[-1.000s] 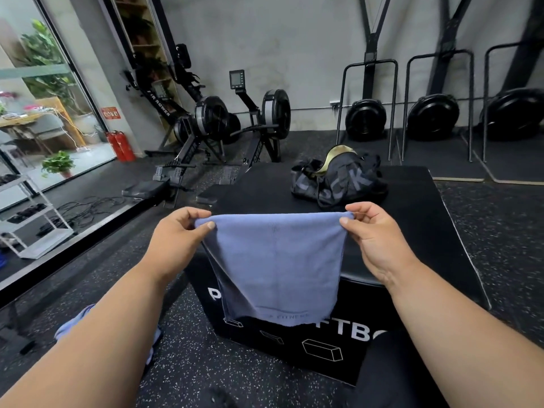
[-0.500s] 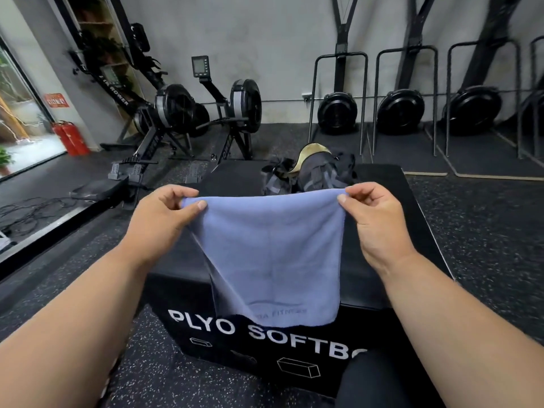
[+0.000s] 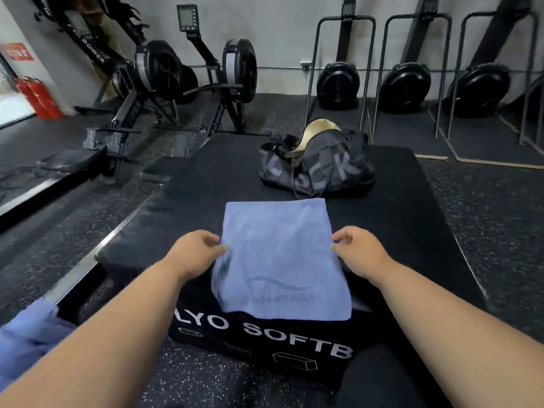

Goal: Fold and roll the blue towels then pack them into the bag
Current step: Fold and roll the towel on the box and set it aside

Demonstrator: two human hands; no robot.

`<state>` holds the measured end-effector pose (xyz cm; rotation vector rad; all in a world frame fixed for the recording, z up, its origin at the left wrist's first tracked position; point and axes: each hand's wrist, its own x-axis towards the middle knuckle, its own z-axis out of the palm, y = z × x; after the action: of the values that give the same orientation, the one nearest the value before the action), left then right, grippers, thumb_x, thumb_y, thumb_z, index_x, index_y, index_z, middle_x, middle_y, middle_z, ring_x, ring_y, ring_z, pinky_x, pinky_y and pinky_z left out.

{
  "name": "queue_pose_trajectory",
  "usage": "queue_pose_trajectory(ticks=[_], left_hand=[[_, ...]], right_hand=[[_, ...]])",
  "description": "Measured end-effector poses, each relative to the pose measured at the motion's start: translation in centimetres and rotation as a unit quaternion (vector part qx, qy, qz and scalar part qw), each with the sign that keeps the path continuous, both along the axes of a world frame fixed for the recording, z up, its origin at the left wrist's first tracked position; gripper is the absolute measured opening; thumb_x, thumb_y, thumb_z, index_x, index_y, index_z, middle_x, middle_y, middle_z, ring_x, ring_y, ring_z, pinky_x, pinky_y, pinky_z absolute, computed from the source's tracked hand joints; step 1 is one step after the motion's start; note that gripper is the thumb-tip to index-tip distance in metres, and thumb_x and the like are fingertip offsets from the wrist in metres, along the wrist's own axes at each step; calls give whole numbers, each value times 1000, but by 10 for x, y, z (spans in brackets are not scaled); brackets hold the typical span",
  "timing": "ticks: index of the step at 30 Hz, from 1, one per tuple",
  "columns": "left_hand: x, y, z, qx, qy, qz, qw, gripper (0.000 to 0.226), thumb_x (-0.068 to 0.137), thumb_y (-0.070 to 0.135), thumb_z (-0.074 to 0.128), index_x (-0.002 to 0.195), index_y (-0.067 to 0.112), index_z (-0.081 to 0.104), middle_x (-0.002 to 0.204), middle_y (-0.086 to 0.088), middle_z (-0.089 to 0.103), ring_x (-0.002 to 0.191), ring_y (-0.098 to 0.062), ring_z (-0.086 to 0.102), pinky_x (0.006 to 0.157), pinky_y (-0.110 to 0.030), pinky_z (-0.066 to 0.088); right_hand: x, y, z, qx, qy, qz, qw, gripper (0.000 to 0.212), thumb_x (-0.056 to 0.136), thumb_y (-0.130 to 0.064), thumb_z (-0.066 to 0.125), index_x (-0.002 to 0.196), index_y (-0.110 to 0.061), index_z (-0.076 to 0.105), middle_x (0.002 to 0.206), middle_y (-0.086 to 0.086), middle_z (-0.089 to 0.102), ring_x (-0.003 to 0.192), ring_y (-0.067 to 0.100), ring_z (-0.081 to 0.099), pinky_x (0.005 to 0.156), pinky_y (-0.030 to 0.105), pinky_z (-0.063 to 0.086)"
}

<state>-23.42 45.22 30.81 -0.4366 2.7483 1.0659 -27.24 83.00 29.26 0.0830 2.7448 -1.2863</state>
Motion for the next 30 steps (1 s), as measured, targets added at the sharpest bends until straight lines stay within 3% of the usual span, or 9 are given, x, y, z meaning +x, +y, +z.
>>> queue_pose_trajectory(ticks=[3, 6, 13, 17, 20, 22, 25, 27, 30], left_hand=[[43, 13, -28, 22, 34, 63, 997, 20, 89, 46, 79, 90, 26, 74, 86, 10, 76, 84, -12, 70, 77, -34, 55], [72, 29, -41, 60, 46, 130, 989, 25, 86, 50, 78, 95, 29, 68, 84, 10, 74, 78, -12, 68, 65, -30, 47], [93, 39, -58, 102, 50, 169, 979, 29, 88, 44, 77, 95, 21, 61, 81, 4, 73, 78, -19, 69, 66, -34, 49], [91, 38, -68, 127, 40, 175, 975, 35, 88, 42, 77, 84, 13, 58, 59, 9, 59, 55, -16, 52, 56, -30, 40], [92, 39, -72, 156, 53, 171, 971, 29, 91, 32, 75, 83, 10, 59, 63, 3, 56, 60, -19, 48, 62, -32, 41], [95, 38, -70, 153, 69, 174, 970, 26, 92, 30, 74, 86, 8, 61, 70, 5, 64, 64, -20, 56, 66, -34, 45], [98, 28, -64, 132, 67, 175, 973, 16, 95, 37, 71, 87, 24, 64, 79, 7, 71, 73, -19, 66, 71, -34, 52], [100, 22, -62, 122, 66, 148, 979, 38, 96, 34, 65, 69, 10, 54, 61, 6, 56, 57, -21, 48, 62, -33, 43], [101, 18, -53, 156, 86, 131, 975, 45, 99, 31, 63, 65, 13, 40, 61, -2, 35, 61, -19, 30, 58, -33, 26]], right_hand=[[45, 9, -25, -3, -5, -42, 999, 9, 85, -25, 78, 89, -32, 74, 87, -11, 72, 84, 10, 69, 78, 31, 55], [64, 11, -29, -7, 8, -48, 999, 8, 86, -27, 79, 90, -33, 74, 87, -9, 70, 81, 9, 66, 74, 29, 51], [84, 2, -28, 48, 15, -70, 996, 14, 83, -39, 82, 86, -30, 71, 97, -6, 63, 79, 9, 63, 69, 26, 45], [97, -3, -31, 66, 32, -68, 995, 18, 84, -41, 80, 96, -32, 70, 102, -10, 55, 83, 6, 61, 76, 27, 45], [98, -4, -32, 74, 38, -69, 994, 17, 84, -41, 81, 94, -31, 71, 102, -9, 55, 83, 6, 62, 74, 26, 44], [97, -5, -33, 73, 34, -76, 994, 13, 84, -38, 82, 85, -28, 72, 98, -9, 58, 80, 8, 63, 70, 27, 44], [98, -8, -32, 61, 18, -87, 994, 17, 86, -33, 80, 74, -24, 70, 84, -8, 69, 77, 14, 67, 68, 31, 48], [100, -10, -29, 31, 12, -103, 994, 17, 86, -30, 79, 74, -21, 71, 74, -5, 72, 74, 17, 68, 67, 33, 53], [104, -13, -22, -14, 34, -129, 991, 18, 89, -28, 77, 75, -18, 71, 72, -3, 72, 70, 17, 66, 67, 33, 53]])
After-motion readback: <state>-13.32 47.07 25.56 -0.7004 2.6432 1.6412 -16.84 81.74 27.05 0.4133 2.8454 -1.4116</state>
